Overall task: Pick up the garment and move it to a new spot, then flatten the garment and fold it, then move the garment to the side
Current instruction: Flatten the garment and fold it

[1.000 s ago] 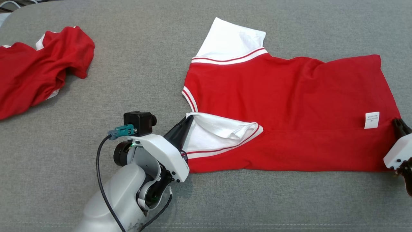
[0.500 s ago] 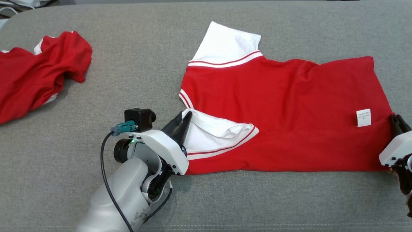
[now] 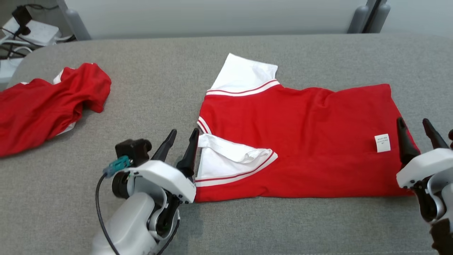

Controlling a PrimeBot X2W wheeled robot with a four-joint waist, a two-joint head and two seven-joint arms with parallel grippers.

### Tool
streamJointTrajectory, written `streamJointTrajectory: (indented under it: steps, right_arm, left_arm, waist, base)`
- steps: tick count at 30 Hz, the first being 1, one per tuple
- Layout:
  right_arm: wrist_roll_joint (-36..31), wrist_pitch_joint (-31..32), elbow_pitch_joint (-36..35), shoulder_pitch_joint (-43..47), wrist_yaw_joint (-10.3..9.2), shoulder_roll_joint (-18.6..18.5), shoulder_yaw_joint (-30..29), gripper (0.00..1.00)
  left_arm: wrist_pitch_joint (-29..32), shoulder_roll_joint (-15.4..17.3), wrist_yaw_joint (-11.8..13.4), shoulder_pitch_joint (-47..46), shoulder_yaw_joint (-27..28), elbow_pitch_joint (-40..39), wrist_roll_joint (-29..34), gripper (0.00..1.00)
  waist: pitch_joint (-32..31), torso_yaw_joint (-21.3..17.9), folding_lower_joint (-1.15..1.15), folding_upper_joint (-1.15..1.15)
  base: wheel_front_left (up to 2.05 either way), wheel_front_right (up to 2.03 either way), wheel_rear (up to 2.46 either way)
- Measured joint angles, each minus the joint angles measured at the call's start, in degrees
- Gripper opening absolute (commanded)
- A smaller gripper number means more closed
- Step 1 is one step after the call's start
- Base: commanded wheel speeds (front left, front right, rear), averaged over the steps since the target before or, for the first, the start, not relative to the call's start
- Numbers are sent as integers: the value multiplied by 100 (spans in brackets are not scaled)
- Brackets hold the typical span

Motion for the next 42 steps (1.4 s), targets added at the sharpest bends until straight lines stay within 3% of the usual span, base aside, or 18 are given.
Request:
streamJointTrajectory:
  steps: [6,16,29,42]
  right_arm:
    - [-324,-2,-1116,928,-1,160,-42,100]
    - [-477,-5,-1857,1931,0,346,-372,100]
    - [-259,-5,-1678,2342,-1,531,-789,100]
    - [-91,-5,-1501,1986,-1,441,-767,100]
  left_arm:
    - [-16,21,328,928,783,-989,622,100]
    - [-16,-97,318,2083,1123,-1491,1151,100]
    - [243,-258,227,2181,803,-825,1245,100]
    - [911,-402,266,1199,359,213,1326,100]
  waist:
    - [-370,-9,0,0]
    - [-748,11,0,0]
    - [-686,-42,0,0]
    - [-151,-163,0,0]
  base:
    - [0,0,0]
    - [0,0,0]
    - [0,0,0]
    - [0,0,0]
